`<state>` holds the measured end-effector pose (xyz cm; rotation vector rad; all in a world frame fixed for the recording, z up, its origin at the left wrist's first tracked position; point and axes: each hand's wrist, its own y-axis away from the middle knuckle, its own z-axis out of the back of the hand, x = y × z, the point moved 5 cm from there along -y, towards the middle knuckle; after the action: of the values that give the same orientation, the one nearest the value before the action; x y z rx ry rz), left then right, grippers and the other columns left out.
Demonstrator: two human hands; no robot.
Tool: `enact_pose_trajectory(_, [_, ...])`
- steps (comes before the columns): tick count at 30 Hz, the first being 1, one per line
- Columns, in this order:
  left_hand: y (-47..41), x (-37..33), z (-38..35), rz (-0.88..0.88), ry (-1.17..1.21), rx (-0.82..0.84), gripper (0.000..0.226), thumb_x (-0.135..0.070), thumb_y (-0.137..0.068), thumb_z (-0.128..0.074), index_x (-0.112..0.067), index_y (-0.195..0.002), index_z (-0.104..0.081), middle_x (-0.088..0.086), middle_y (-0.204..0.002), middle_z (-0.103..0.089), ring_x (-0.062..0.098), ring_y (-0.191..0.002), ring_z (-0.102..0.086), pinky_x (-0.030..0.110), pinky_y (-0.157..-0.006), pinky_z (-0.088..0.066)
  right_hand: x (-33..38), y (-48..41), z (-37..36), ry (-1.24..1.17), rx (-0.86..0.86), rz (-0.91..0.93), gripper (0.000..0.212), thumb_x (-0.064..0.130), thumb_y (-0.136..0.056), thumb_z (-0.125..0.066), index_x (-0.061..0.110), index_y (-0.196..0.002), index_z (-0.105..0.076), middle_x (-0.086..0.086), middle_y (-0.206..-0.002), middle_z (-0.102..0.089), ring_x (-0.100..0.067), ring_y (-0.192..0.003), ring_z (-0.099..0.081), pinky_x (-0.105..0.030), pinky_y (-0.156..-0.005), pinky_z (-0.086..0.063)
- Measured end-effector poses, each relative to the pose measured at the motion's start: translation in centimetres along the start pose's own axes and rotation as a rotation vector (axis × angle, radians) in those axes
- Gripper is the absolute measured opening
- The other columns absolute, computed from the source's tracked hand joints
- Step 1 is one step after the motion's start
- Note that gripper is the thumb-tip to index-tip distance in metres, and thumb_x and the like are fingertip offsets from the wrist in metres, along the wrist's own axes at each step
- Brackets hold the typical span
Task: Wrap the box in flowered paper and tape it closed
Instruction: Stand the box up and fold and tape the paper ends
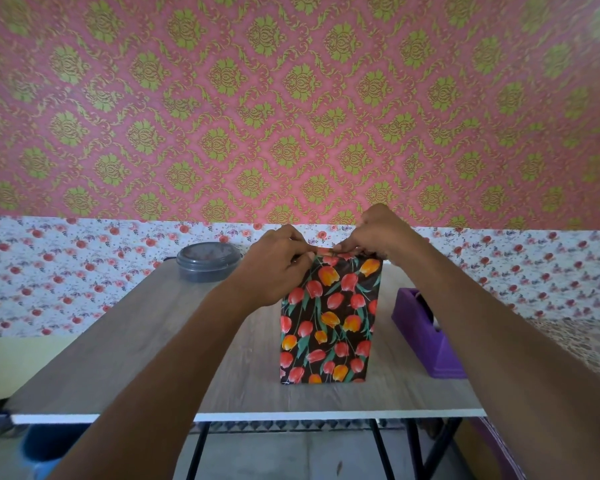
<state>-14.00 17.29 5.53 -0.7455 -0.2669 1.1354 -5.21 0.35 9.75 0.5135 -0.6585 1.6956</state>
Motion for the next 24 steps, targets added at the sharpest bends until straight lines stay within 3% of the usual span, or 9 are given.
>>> enact_pose_trajectory(2, [-0.1,0.0,0.2,-0.016,-0.009,0.023,0.049,-0.052,-0.097,-0.047,-0.018,-0.119,-0.074,0.001,-0.104,-0.061,0.016,-0.095,-0.054,0.036,-0.082,-0.047,-1.1,1.4,0.5,-0.119,-0.172,0.153,0.040,0.023,-0.076,-0.090,0.007,-0.082,-0.055,-0.012,-0.084,-0.066,-0.018,-0.078,-0.066,-0.026,-0.058,-0.043])
enact_pose_trajectory(6, [-0.5,-0.5,0.4,-0.034,-0.099,0.058,0.044,-0.059,-0.088,-0.057,-0.017,-0.081,-0.070,-0.002,-0.068,-0.057,0.015,-0.063,-0.055,0.031,-0.061,-0.045,-5.0,5.2,-0.4,-0.398,-0.390,0.340,0.039,0.037,-0.088,-0.079,0.010,-0.076,-0.052,0.001,-0.068,-0.051,-0.014,-0.063,-0.050,-0.032,-0.064,-0.044])
enact_pose_trajectory(8, [-0.8,-0.6,0.6,0.021,-0.187,0.075,0.042,-0.059,-0.089,-0.059,-0.019,-0.085,-0.067,-0.003,-0.067,-0.058,0.014,-0.063,-0.056,0.028,-0.060,-0.043,-7.1,6.3,-2.4,-0.467,-0.307,0.300,0.039,0.051,-0.089,-0.071,0.016,-0.082,-0.057,0.004,-0.076,-0.059,-0.013,-0.072,-0.059,-0.039,-0.072,-0.054])
enact_pose_trajectory(10, [-1.0,-0.7,0.8,0.056,-0.239,0.094,0.039,-0.061,-0.089,-0.059,-0.023,-0.091,-0.064,-0.005,-0.076,-0.060,0.015,-0.071,-0.059,0.029,-0.064,-0.044,-9.2,6.9,-4.7,-0.561,-0.163,0.230,0.042,0.062,-0.084,-0.065,0.024,-0.101,-0.062,0.006,-0.100,-0.068,-0.013,-0.097,-0.067,-0.037,-0.086,-0.057])
enact_pose_trajectory(12, [-1.1,-0.6,0.5,0.085,-0.098,0.121,0.034,-0.050,-0.092,-0.064,-0.017,-0.096,-0.064,-0.001,-0.084,-0.059,0.019,-0.077,-0.057,0.030,-0.064,-0.044,-11.0,6.8,-7.1,-0.624,-0.017,0.209,0.054,0.064,-0.080,-0.071,0.033,-0.123,-0.058,0.008,-0.119,-0.067,-0.013,-0.113,-0.065,-0.037,-0.094,-0.055])
enact_pose_trajectory(14, [-0.6,-0.5,0.4,0.117,0.034,0.104,0.029,-0.040,-0.095,-0.065,-0.011,-0.099,-0.062,0.004,-0.091,-0.058,0.020,-0.082,-0.056,0.034,-0.070,-0.046,-12.1,6.4,-9.3,-0.635,0.111,0.209,0.078,0.062,-0.074,-0.082,0.045,-0.140,-0.043,0.009,-0.132,-0.064,-0.011,-0.119,-0.064,-0.041,-0.100,-0.053])
enact_pose_trajectory(16, [-0.1,0.3,0.2,0.146,0.057,0.057,0.026,-0.036,-0.098,-0.062,-0.010,-0.098,-0.061,0.005,-0.092,-0.058,0.020,-0.084,-0.056,0.036,-0.071,-0.048,-12.3,6.2,-10.6,-0.665,0.186,0.227,0.088,0.045,-0.077,-0.084,0.044,-0.148,-0.034,0.009,-0.137,-0.060,-0.007,-0.122,-0.062,-0.033,-0.095,-0.057])
enact_pose_trajectory(20, [0.8,3.3,1.6,0.277,0.088,-0.087,0.025,-0.035,-0.099,-0.061,-0.011,-0.091,-0.063,0.005,-0.087,-0.061,0.022,-0.081,-0.060,0.034,-0.065,-0.045,-10.1,4.9,-9.8,-0.556,0.107,0.314,0.066,0.046,-0.089,-0.074,0.040,-0.146,-0.043,0.010,-0.133,-0.064,-0.011,-0.121,-0.064,-0.041,-0.097,-0.058])
enact_pose_trajectory(24, [3.4,6.9,2.0,0.599,0.254,-0.192,0.042,-0.042,-0.101,-0.055,-0.002,-0.090,-0.059,0.018,-0.080,-0.068,0.036,-0.067,-0.070,0.050,-0.058,-0.059,-6.9,1.5,-7.7,-0.198,-0.016,0.347,0.041,0.059,-0.089,-0.067,0.029,-0.118,-0.066,0.007,-0.103,-0.075,-0.016,-0.094,-0.072,-0.048,-0.089,-0.058])
